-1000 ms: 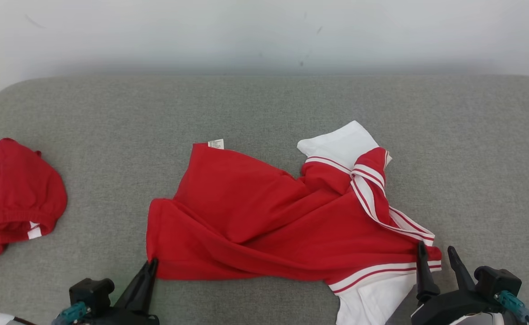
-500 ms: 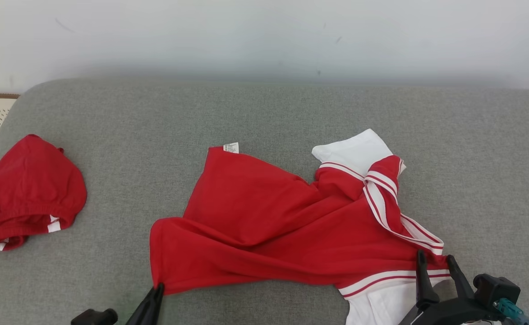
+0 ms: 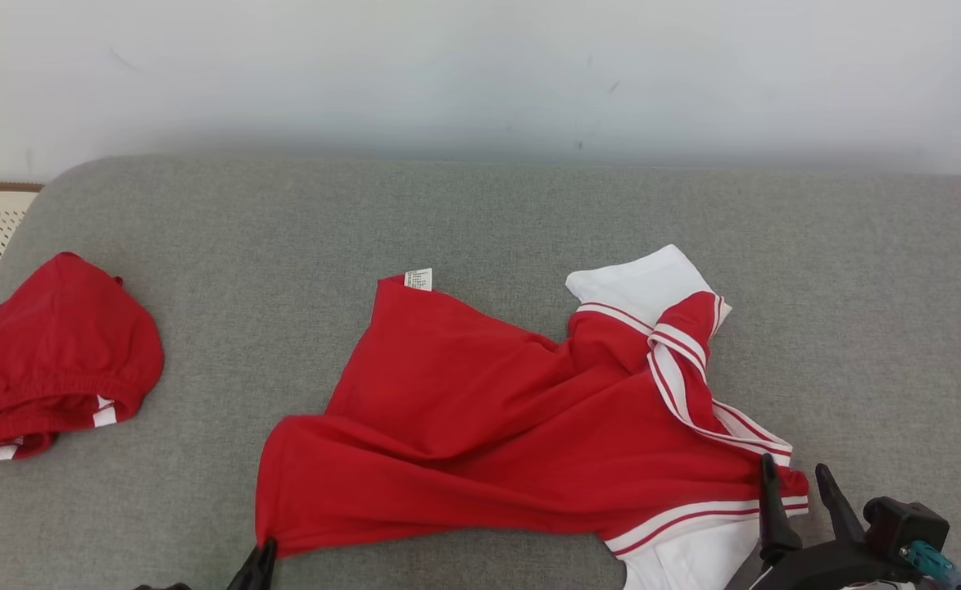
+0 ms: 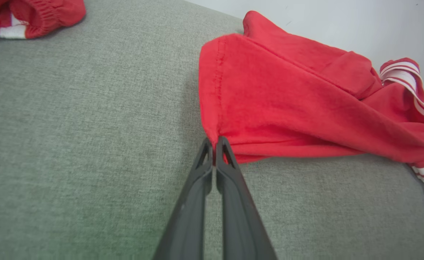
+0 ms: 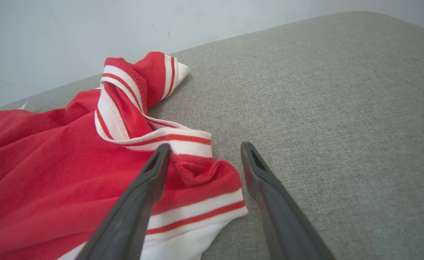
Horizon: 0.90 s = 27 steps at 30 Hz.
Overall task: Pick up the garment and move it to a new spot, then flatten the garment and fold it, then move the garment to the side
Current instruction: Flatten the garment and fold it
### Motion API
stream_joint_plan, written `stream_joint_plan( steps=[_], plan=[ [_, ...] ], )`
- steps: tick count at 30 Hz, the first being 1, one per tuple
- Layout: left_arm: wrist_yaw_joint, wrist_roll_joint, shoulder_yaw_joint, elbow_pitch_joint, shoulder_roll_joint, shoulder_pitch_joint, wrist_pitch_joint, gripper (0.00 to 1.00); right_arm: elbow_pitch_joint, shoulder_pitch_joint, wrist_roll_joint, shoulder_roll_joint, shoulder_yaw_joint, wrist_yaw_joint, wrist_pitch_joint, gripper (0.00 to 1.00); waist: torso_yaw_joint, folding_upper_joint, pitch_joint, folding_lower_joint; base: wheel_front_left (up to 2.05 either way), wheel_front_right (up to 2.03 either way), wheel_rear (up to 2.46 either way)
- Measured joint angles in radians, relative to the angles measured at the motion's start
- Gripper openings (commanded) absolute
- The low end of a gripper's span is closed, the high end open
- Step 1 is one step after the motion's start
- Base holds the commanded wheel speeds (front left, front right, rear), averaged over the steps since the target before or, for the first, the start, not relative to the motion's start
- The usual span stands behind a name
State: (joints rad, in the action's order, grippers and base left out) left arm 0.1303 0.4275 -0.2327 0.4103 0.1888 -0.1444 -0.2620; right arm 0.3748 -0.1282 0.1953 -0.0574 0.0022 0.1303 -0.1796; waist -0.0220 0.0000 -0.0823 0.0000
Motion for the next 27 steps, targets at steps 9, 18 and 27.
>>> stream_joint_plan(
  steps=[9,18,27],
  plan=[
    [0.0,-0.062,0.097,-0.065,-0.04,0.045,0.0,1.0,-0.004,0.018,0.0,0.001,0.004,0.0,-0.008,1.0,-0.003,-0.0001,0.024,0.0,0.0,0.0,0.0],
    [-0.005,-0.188,0.249,-0.254,-0.107,0.11,0.0,1.0,-0.034,0.036,-0.003,0.001,0.005,0.0,-0.029,1.0,-0.015,0.0,0.055,0.0,0.0,0.0,0.0],
    [-0.008,-0.244,0.305,-0.369,-0.133,0.146,0.0,1.0,-0.14,0.147,-0.011,-0.027,0.02,0.0,-0.029,1.0,-0.018,0.0,0.052,0.0,0.0,0.0,0.0]
  ],
)
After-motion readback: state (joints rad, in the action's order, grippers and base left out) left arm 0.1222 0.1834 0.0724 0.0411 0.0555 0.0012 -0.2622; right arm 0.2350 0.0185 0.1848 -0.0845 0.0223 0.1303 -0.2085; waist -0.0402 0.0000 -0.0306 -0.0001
